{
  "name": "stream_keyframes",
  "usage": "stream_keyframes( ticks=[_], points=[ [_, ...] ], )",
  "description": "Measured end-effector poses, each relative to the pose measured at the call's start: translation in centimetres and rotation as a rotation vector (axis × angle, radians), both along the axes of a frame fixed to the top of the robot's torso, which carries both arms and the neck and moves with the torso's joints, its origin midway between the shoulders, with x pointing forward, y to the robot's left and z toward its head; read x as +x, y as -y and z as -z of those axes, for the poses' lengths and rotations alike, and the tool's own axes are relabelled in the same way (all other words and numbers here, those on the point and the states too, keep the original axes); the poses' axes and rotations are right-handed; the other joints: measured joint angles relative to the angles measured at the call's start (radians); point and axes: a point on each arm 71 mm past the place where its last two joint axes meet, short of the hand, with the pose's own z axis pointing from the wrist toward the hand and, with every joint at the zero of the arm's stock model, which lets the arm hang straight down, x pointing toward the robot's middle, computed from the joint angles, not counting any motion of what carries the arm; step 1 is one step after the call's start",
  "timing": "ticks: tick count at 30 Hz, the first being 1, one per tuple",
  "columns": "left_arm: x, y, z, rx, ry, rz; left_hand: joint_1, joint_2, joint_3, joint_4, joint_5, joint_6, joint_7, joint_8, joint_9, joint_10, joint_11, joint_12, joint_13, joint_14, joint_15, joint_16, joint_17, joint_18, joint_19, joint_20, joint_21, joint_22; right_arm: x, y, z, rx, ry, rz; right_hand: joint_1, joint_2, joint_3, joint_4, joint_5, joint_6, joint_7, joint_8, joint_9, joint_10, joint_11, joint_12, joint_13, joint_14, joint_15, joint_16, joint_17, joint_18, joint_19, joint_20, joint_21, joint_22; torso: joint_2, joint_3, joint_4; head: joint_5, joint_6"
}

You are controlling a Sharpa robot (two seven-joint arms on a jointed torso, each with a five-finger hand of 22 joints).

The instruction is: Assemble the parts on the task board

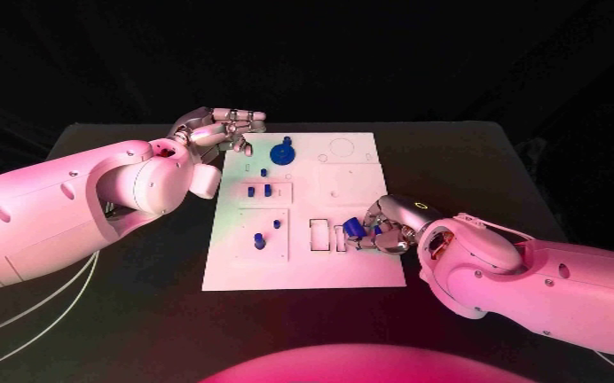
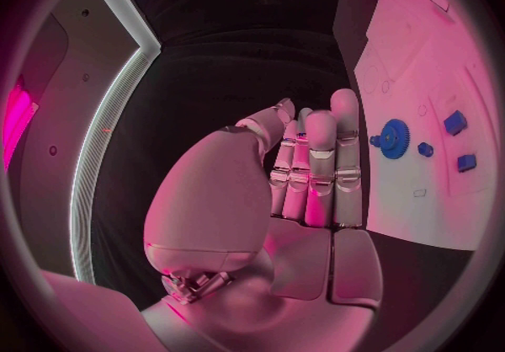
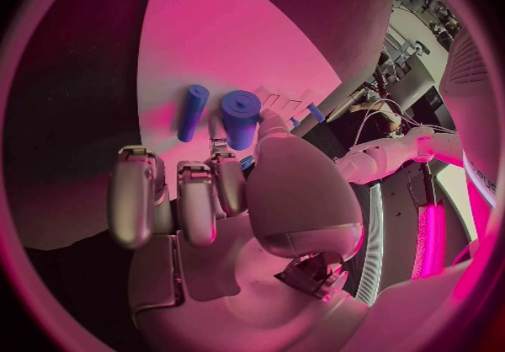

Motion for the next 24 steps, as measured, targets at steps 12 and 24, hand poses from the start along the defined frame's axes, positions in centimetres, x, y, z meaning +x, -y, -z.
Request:
stream_keyframes(
  ticks=[12,24],
  points=[
    [0.0,0.1,0.0,0.0,-0.001,0.004,0.0,0.0,0.0,0.0,0.0,0.0,0.0,0.0,0.0,0.0,0.0,0.0,0.0,0.0,0.0,0.0,0.0,0.0,0.0,0.0,0.0,0.0,-0.4,-0.9,-2.9,0.101,0.067,0.015,0.01,0.01,-0.003,0.0,0.022,0.005,0.0,0.011,0.019,0.004,-0.004,0.0,0.0,-0.003,-0.003,0.003,0.0,0.0,-0.004,-0.004,0.007,0.0,-0.001,0.0,0.0005,-0.004,0.011],
    [0.0,0.3,0.1,0.0,-0.002,0.01,0.0,0.0,0.0,0.0,0.0,0.0,0.0,0.0,0.0,0.0,0.0,0.0,0.0,0.0,0.0,0.0,0.0,0.0,0.0,0.0,0.0,0.0,0.1,-3.3,-2.5,0.149,-0.009,0.002,-0.007,0.032,-0.029,0.007,0.026,0.005,0.0,0.016,0.033,0.004,-0.004,0.0,0.0,-0.003,-0.003,0.003,0.0,0.0,-0.004,-0.004,0.0,0.0,0.0,-0.0011,0.0021,0.001,0.013]
  ],
)
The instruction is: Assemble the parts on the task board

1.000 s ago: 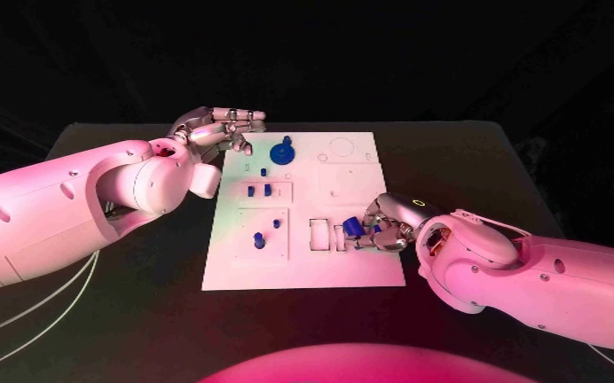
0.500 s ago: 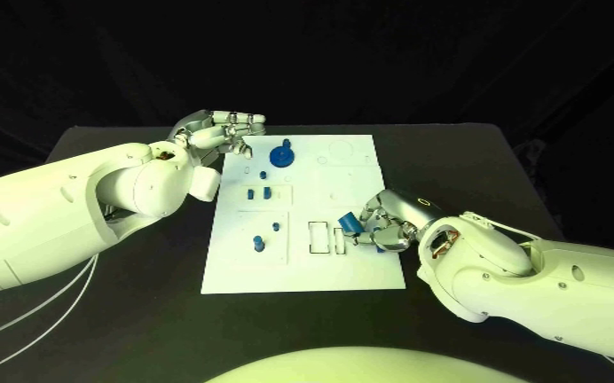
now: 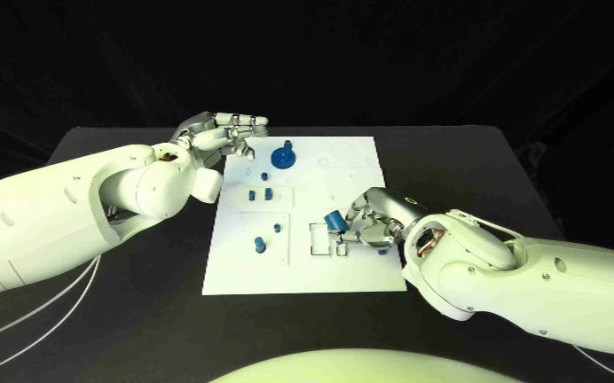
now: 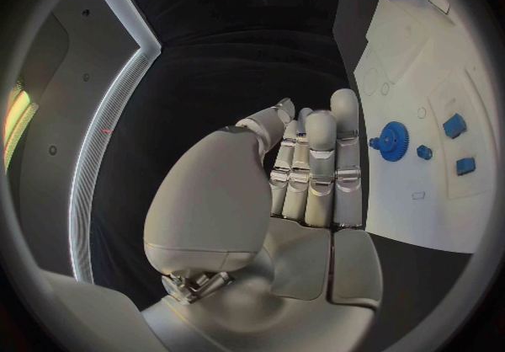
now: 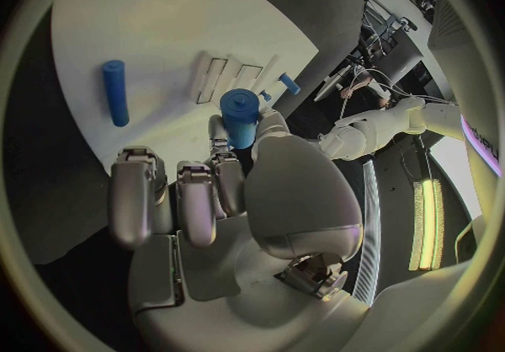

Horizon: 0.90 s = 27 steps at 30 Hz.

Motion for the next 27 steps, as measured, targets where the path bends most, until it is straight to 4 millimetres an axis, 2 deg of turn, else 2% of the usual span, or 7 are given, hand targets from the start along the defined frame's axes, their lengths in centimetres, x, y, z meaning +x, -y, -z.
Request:
stream_keyframes(
  ticks=[2,9,20,23,24,25,27],
  points=[
    [0.0,0.0,0.0,0.0,0.0,0.001,0.0,0.0,0.0,0.0,0.0,0.0,0.0,0.0,0.0,0.0,0.0,0.0,0.0,0.0,0.0,0.0,0.0,0.0,0.0,0.0,0.0,0.0,0.0,-0.4,0.2,0.0,-0.021,-0.007,-0.01,0.009,-0.005,0.0,-0.008,0.0,0.0,0.0,0.002,0.0,0.0,0.0,0.0,0.0,0.0,0.0,0.0,0.0,0.0,0.0,0.0,0.0,0.0,-0.0004,0.0002,0.002,0.0],
    [0.0,0.1,0.0,0.0,-0.001,0.003,0.0,0.0,0.0,0.0,0.0,0.0,0.0,0.0,0.0,0.0,0.0,0.0,0.0,0.0,0.0,0.0,0.0,0.0,0.0,0.0,0.0,0.0,0.2,-1.0,0.9,-0.005,-0.074,-0.02,-0.061,0.016,-0.032,0.001,-0.034,0.01,-0.01,0.006,0.016,0.004,-0.004,0.0,0.0,0.004,-0.004,0.0,0.0,0.0,0.004,-0.004,0.0,0.0,0.0,-0.0004,-0.0005,0.007,-0.001],
    [-0.1,0.1,0.0,-0.001,-0.002,0.006,0.0,0.0,0.0,0.0,0.0,0.0,0.0,0.0,0.0,0.0,0.0,0.0,0.0,0.0,0.0,0.0,0.0,0.0,0.0,0.0,0.0,0.0,0.6,-1.3,1.4,-0.01,-0.103,-0.02,-0.082,0.02,-0.052,0.001,-0.055,0.012,-0.011,0.012,0.029,0.004,-0.004,0.0,0.0,0.0,-0.007,0.0,0.0,0.0,0.004,-0.004,0.0,0.0,0.001,0.0008,-0.0015,0.012,-0.002],
    [-0.1,0.1,0.0,-0.001,-0.002,0.006,0.0,0.0,0.0,0.0,0.0,0.0,0.0,0.0,0.0,0.0,0.0,0.0,0.0,0.0,0.0,0.0,0.0,0.0,0.0,0.0,0.0,0.0,0.7,-1.4,1.4,-0.01,-0.105,-0.02,-0.099,0.02,-0.067,0.0,-0.088,0.015,-0.015,0.016,0.037,0.004,-0.004,0.0,0.0,0.0,-0.007,0.0,0.0,0.0,0.0,-0.007,-0.004,0.0,0.001,0.001,-0.0015,0.013,-0.003],
    [-0.1,0.1,0.0,0.0,-0.002,0.006,0.0,0.0,0.0,0.0,0.0,0.0,0.0,0.0,0.0,0.0,0.0,0.0,0.0,0.0,0.0,0.0,0.0,0.0,0.0,0.0,0.0,0.0,0.7,-1.4,1.4,-0.011,-0.105,-0.019,-0.105,0.014,-0.073,0.0,-0.104,0.016,-0.016,0.016,0.039,0.004,-0.004,-0.003,0.0,0.0,-0.007,0.0,0.0,0.0,0.0,-0.007,-0.006,0.0,0.001,0.001,-0.0015,0.013,-0.003],
    [-0.1,0.1,0.0,0.0,-0.002,0.006,0.0,0.0,0.0,0.0,0.0,0.0,0.0,0.0,0.0,0.0,0.0,0.0,0.0,0.0,0.0,0.0,0.0,0.0,0.0,0.0,0.0,0.0,0.8,-1.4,1.5,-0.012,-0.105,-0.018,-0.115,0.017,-0.078,0.0,-0.124,0.017,-0.017,0.019,0.042,0.004,-0.004,-0.006,0.0,0.0,-0.007,0.0,0.0,0.0,0.0,-0.007,-0.008,0.0,0.001,0.001,-0.0016,0.013,-0.003],
    [-0.1,0.1,0.0,0.0,-0.002,0.006,0.0,0.0,0.0,0.0,0.0,0.0,0.0,0.0,0.0,0.0,0.0,0.0,0.0,0.0,0.0,0.0,0.0,0.0,0.0,0.0,0.0,0.0,0.8,-1.3,1.5,-0.013,-0.104,-0.017,-0.138,0.007,-0.088,0.002,-0.181,0.014,-0.014,0.019,0.047,0.004,-0.004,-0.009,0.001,0.0,-0.007,0.0,0.0,0.0,0.0,-0.007,-0.009,0.0,0.001,0.001,-0.0021,0.014,-0.003]
  ],
)
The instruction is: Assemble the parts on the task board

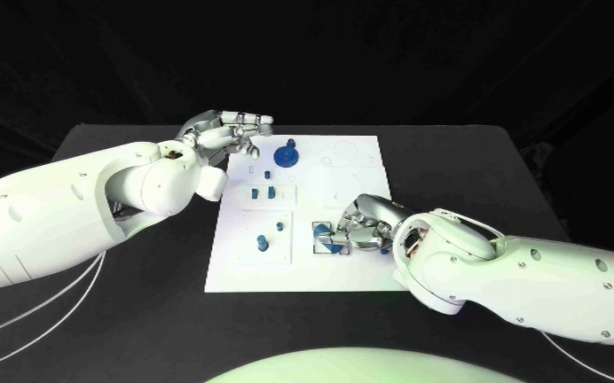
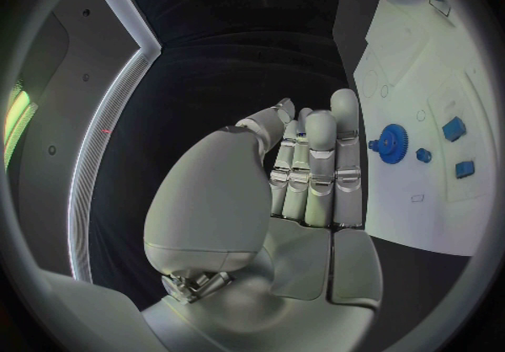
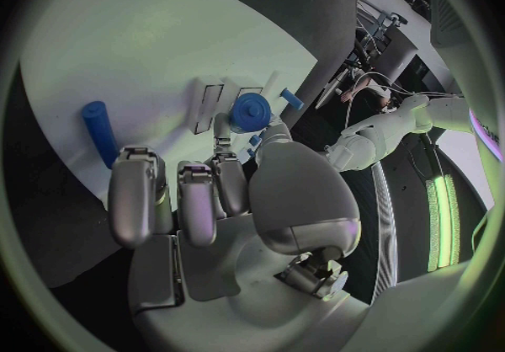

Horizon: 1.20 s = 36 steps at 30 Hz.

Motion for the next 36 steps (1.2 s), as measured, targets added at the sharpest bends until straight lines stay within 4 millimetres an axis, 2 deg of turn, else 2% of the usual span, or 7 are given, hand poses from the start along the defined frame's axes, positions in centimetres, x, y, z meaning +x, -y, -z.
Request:
stream_keyframes(
  ticks=[4,7,10,15,20,26,36],
  points=[
    [-0.01,0.01,0.0,0.0,0.0,0.001,0.0,0.0,0.0,0.0,0.0,0.0,0.0,0.0,0.0,0.0,0.0,0.0,0.0,0.0,0.0,0.0,0.0,0.0,0.0,0.0,0.0,0.0,0.11,-0.08,0.05,0.0,0.001,0.0,-0.045,-0.042,0.006,0.002,-0.084,-0.005,0.005,0.0,0.011,0.0,0.0,-0.009,0.0,0.0,0.0,0.0,0.0,0.0,0.0,0.0,-0.007,0.001,0.0,0.0,-0.0001,0.001,-0.002],
    [-0.01,0.01,0.0,0.0,0.0,0.001,0.0,0.0,0.0,0.0,0.0,0.0,0.0,0.0,0.0,0.0,0.0,0.0,0.0,0.0,0.0,0.0,0.0,0.0,0.0,0.0,0.0,0.0,0.12,-0.17,0.04,0.003,0.003,-0.002,-0.078,-0.076,0.034,0.003,-0.123,-0.009,0.002,0.0,0.018,0.0,0.0,-0.015,0.0,0.0,0.0,0.0,0.0,0.0,0.0,0.0,-0.015,0.001,0.0,0.0003,-0.0001,0.001,-0.002],
    [-0.01,0.01,0.0,0.0,-0.001,0.001,0.0,0.0,-0.003,-0.003,0.0,-0.003,0.003,0.004,-0.001,0.0,0.0,0.0,0.001,0.0,0.0,0.0,-0.002,0.0,0.0,0.0,0.0,0.0,0.14,-0.2,0.01,0.006,0.007,-0.002,-0.097,-0.094,0.051,0.004,-0.143,-0.012,0.005,0.0,0.022,0.0,0.0,-0.015,0.0,0.0,0.0,0.0,0.0,0.0,0.0,0.0,-0.015,0.001,0.0,0.0003,-0.0001,0.001,-0.002],
    [-0.01,-0.01,0.01,0.001,-0.001,0.001,0.0,0.0,-0.003,-0.003,0.0,-0.004,0.004,0.004,-0.001,0.0,0.0,0.0,0.001,0.0,0.0,0.0,-0.002,0.0,0.0,0.0,0.0,0.0,0.07,-0.16,-0.11,0.012,0.015,-0.003,-0.104,-0.086,0.073,0.001,-0.12,-0.012,0.005,0.0,0.029,0.0,0.0,-0.015,0.0,0.0,0.0,0.0,0.0,0.0,0.0,0.0,-0.015,0.001,0.0,0.0004,-0.0004,0.001,-0.002],
    [-0.01,-0.04,0.01,0.0,-0.002,0.0,0.0,0.0,-0.003,-0.003,0.0,-0.004,0.004,0.004,-0.001,0.0,0.0,0.0,0.001,-0.003,0.003,0.0,-0.002,0.0,0.0,0.0,0.0,0.0,-0.35,-0.12,-0.33,0.019,0.02,-0.013,-0.073,-0.055,0.084,-0.006,-0.062,-0.012,0.005,0.0,0.037,0.0,0.0,-0.015,0.0,0.0,0.0,0.0,0.0,0.0,0.0,0.0,-0.015,0.001,0.0,0.0006,-0.0006,0.002,-0.002],
    [-0.01,-0.1,0.02,0.001,-0.002,-0.001,0.0,0.0,-0.003,-0.003,0.0,-0.004,0.004,0.004,-0.001,0.0,0.0,0.0,0.001,-0.003,0.003,0.0,-0.002,0.0,0.0,0.0,0.0,0.0,-0.72,0.23,-0.52,0.016,0.027,-0.022,0.054,-0.028,0.107,-0.029,0.017,-0.006,-0.002,0.012,0.052,0.005,-0.005,-0.015,0.0,0.004,-0.004,0.0,0.001,0.0,0.002,-0.002,-0.011,0.001,0.0,0.0006,-0.0008,0.002,-0.002],
    [-0.02,-0.13,0.03,0.001,-0.003,-0.001,0.0,0.0,-0.003,-0.003,0.0,-0.004,0.004,0.004,-0.001,0.0,0.0,0.0,0.001,-0.003,0.003,0.0,-0.002,0.0,0.0,0.0,0.0,0.0,-0.77,0.21,-0.49,0.006,0.031,-0.039,0.093,-0.017,0.105,-0.038,0.034,-0.004,-0.003,0.015,0.059,0.009,-0.009,-0.011,0.0,0.0,-0.007,0.0,0.001,0.0,0.004,-0.004,-0.008,0.0,-0.001,0.0005,0.0,0.002,-0.002]
  ],
)
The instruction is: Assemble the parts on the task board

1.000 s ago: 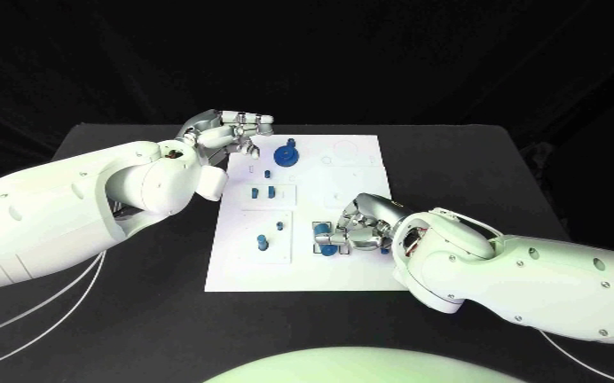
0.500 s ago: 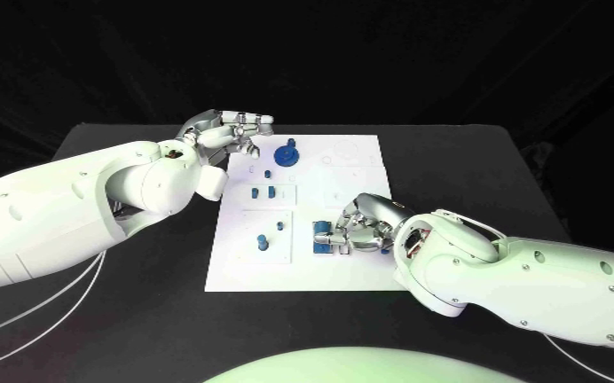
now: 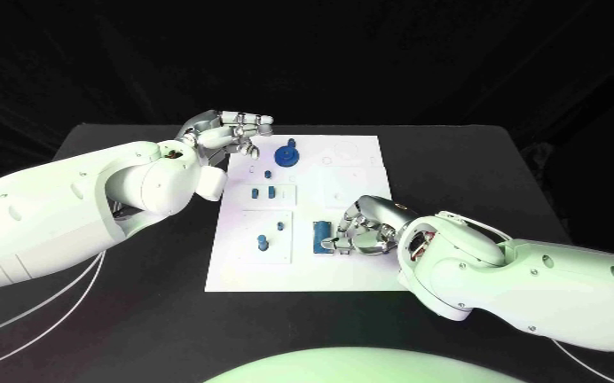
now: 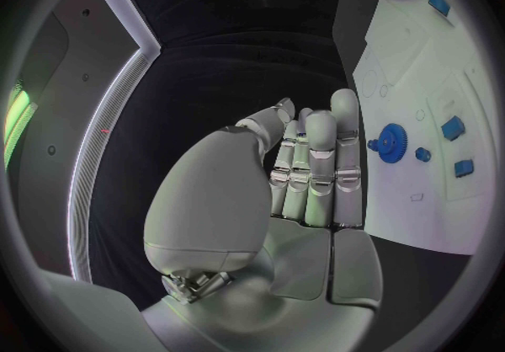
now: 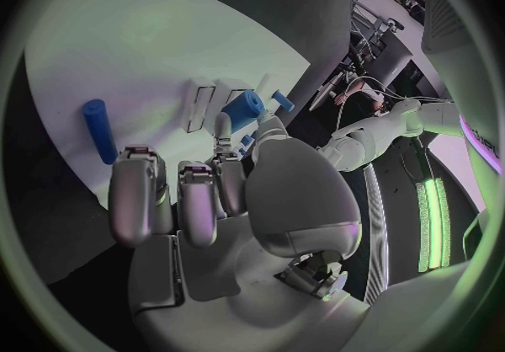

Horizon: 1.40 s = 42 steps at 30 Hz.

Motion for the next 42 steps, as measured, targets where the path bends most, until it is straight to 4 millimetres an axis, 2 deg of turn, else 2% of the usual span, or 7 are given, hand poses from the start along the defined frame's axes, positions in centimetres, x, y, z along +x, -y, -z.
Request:
stream_keyframes(
  ticks=[17,23,31,42],
  points=[
    [0.0,-0.07,0.02,0.001,-0.001,-0.001,0.0,0.0,0.0,0.0,0.0,0.0,0.0,0.0,0.0,0.0,0.0,0.0,0.0,0.0,0.0,0.0,-0.001,0.0,0.0,0.0,0.0,0.0,0.43,0.11,0.15,-0.016,0.013,-0.006,0.026,0.022,0.0,0.0,0.014,0.003,-0.003,0.004,0.007,0.004,-0.004,0.008,0.0,0.0,0.0,0.0,0.0,0.0,-0.004,-0.004,0.005,0.0,0.0,-0.0005,0.0002,0.002,-0.005],
    [0.0,-0.1,0.07,0.002,-0.003,-0.002,0.0,0.0,0.0,0.0,0.0,0.0,0.0,0.0,0.0,0.0,0.0,0.0,0.0,0.0,0.0,0.0,-0.001,0.0,0.0,0.0,0.0,0.0,0.34,0.25,0.19,-0.021,0.012,-0.009,0.036,0.02,-0.003,-0.003,0.015,0.003,-0.003,0.004,0.008,0.004,-0.004,0.009,0.002,0.0,0.0,0.0,0.0,0.0,-0.004,-0.004,0.005,0.0,0.0,-0.0001,0.0005,0.005,-0.005],
    [-0.01,-0.19,0.1,0.003,-0.004,-0.003,0.0,0.0,0.0,0.0,0.0,0.0,0.0,0.0,0.0,0.0,0.0,0.0,0.0,0.0,0.0,0.0,-0.001,0.0,0.0,0.0,0.0,0.0,0.15,0.47,0.06,-0.023,0.011,-0.013,0.052,0.003,-0.013,-0.012,0.016,0.003,-0.003,0.008,0.012,0.004,-0.004,0.01,0.0,0.0,0.0,0.0,0.0,0.0,-0.004,-0.004,0.0,0.0,0.0,-0.0003,0.0,0.006,-0.005],
    [-0.02,-0.23,0.1,0.005,-0.003,-0.003,0.0,0.0,0.0,0.0,0.0,0.0,0.0,0.0,0.0,0.0,0.0,0.0,0.0,0.0,0.0,0.0,-0.001,0.0,0.0,0.0,0.0,0.0,0.07,0.4,0.03,-0.021,0.01,-0.022,0.052,0.003,-0.02,-0.011,0.009,0.003,-0.003,0.008,0.014,0.004,-0.003,0.01,0.0,0.0,0.0,0.0,0.0,0.0,-0.004,-0.003,0.0,0.0,0.0,-0.0004,0.0,0.007,-0.007]
  ],
)
